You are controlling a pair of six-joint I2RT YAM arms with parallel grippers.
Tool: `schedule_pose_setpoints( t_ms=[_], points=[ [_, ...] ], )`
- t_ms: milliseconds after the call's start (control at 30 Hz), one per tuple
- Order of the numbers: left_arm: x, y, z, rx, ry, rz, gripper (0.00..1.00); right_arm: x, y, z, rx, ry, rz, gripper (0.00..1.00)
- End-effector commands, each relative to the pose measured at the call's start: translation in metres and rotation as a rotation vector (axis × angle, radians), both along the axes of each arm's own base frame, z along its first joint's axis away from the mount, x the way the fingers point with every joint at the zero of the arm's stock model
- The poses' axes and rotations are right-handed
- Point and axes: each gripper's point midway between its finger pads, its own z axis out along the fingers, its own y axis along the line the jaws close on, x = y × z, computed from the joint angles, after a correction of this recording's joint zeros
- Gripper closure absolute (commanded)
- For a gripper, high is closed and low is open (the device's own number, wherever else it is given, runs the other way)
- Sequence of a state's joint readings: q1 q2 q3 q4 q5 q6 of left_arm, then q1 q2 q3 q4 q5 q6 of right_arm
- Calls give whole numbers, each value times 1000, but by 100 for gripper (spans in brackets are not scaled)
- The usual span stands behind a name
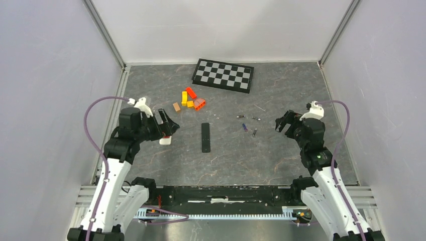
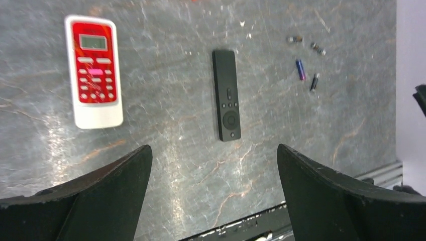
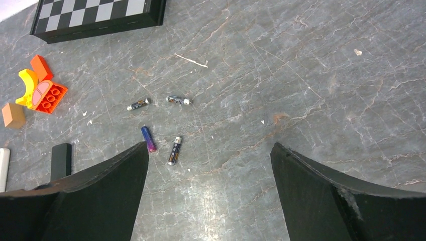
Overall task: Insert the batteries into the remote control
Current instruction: Pick up the remote control from the center of the board.
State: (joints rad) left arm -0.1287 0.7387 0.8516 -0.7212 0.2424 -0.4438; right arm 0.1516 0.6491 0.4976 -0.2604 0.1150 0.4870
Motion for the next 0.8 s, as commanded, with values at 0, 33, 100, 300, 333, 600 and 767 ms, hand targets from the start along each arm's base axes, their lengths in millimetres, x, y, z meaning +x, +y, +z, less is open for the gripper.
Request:
schedule_pose_setpoints(
  t_ms=[0, 33, 100, 300, 333, 600, 767],
  points=[
    [2, -23, -17, -84, 27, -91, 0, -4, 2, -6, 45, -8, -14, 5],
    [4, -25, -25, -97, 43, -85, 0, -5, 5, -10, 58, -6, -6, 5],
    [10, -31, -38, -100, 74, -76, 1, -7, 9, -18, 85, 7, 6, 7],
    [23, -62, -71, 60, 178, -78, 6, -17, 17, -39, 130, 60, 28, 9],
    [26, -65, -76, 90, 189, -68, 7, -18, 18, -41, 133, 66, 31, 9],
    [43, -107, -119, 180, 273, -87, 9, -26, 16, -46, 98, 110, 48, 9],
    [55, -133, -138, 218, 304, -103, 7, -30, 14, -59, 77, 144, 50, 9]
  ],
)
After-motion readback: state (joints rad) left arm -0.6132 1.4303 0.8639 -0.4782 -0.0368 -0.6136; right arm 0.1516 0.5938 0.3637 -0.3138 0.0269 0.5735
